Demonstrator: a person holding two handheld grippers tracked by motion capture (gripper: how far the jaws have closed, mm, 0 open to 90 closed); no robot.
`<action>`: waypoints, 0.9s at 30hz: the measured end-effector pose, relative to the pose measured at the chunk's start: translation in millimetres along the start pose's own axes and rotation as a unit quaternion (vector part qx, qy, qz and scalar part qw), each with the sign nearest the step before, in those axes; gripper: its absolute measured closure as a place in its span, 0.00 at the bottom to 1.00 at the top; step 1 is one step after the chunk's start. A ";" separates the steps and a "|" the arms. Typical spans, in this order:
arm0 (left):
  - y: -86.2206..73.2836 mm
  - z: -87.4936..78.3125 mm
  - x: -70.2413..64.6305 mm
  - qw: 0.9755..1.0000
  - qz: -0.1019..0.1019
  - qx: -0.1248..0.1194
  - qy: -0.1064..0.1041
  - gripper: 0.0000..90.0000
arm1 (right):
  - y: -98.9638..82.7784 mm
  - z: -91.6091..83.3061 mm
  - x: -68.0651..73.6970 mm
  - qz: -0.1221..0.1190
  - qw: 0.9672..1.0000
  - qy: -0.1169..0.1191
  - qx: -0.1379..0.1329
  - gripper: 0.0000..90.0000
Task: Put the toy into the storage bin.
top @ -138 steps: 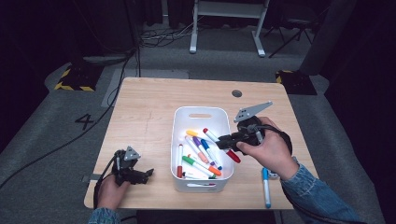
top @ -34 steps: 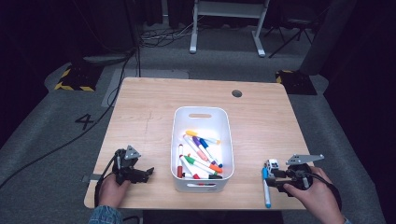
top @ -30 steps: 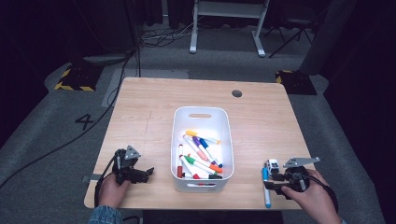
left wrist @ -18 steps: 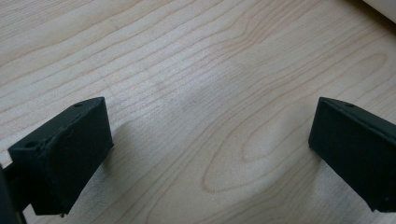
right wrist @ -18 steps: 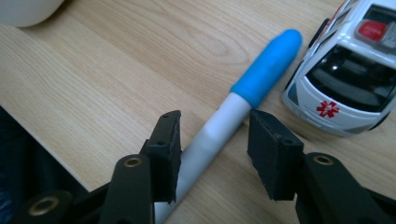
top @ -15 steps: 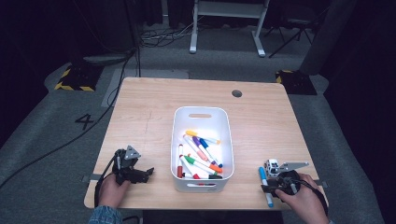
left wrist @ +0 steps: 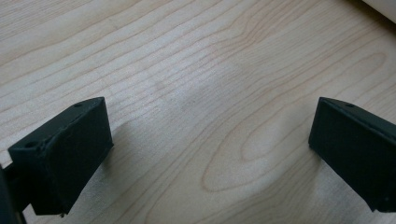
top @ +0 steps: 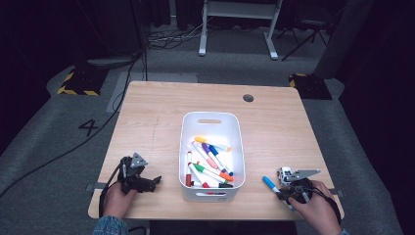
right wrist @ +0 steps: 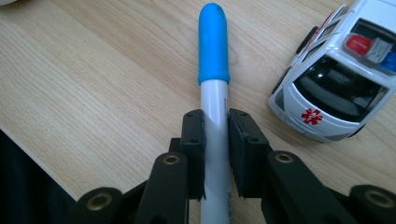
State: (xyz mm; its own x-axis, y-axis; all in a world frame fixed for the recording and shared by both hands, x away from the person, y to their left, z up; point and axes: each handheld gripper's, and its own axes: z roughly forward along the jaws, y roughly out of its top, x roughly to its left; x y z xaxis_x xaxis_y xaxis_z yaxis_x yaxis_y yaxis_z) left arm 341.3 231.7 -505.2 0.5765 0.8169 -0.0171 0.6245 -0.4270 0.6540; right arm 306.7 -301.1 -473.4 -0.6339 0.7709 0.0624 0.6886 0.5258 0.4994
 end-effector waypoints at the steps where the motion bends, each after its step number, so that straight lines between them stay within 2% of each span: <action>1: -0.1 0.1 -0.1 1.000 -0.001 0.000 0.000 0.00 | 0.0 0.0 0.0 0.001 1.000 0.000 0.000 0.86; 10: -0.1 0.0 -0.1 1.000 -0.001 -0.001 0.001 0.00 | -0.9 -4.6 -5.6 0.010 1.000 0.007 -0.011 0.86; 13: -0.1 0.0 -0.2 1.000 -0.001 -0.001 0.001 0.00 | 3.0 -11.6 -5.2 0.016 0.999 0.024 -0.020 0.86; 18: 0.0 0.0 -0.1 1.000 -0.001 0.000 0.001 0.00 | 8.6 -20.9 -7.4 0.015 0.999 0.035 -0.034 0.86; 20: 0.0 0.0 -0.2 1.000 -0.001 0.000 0.001 0.00 | 11.7 -26.2 -7.1 0.023 0.998 0.041 -0.041 0.86; 24: 0.0 0.0 -0.1 1.000 -0.001 -0.001 0.001 0.00 | 18.6 -36.1 -6.2 0.018 0.997 0.047 -0.051 0.86; 27: 0.0 0.0 0.0 1.000 0.000 0.000 0.000 0.00 | 23.8 -41.8 -3.5 0.018 0.996 0.061 -0.064 0.86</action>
State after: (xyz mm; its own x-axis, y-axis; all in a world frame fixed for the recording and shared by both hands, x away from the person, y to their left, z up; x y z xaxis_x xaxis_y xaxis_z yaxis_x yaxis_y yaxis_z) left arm 341.3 231.8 -505.2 0.5764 0.8170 -0.0166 0.6242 -0.4270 0.6543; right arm 310.6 -306.3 -425.7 -0.6527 0.7351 0.1834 0.6666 0.4421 0.6002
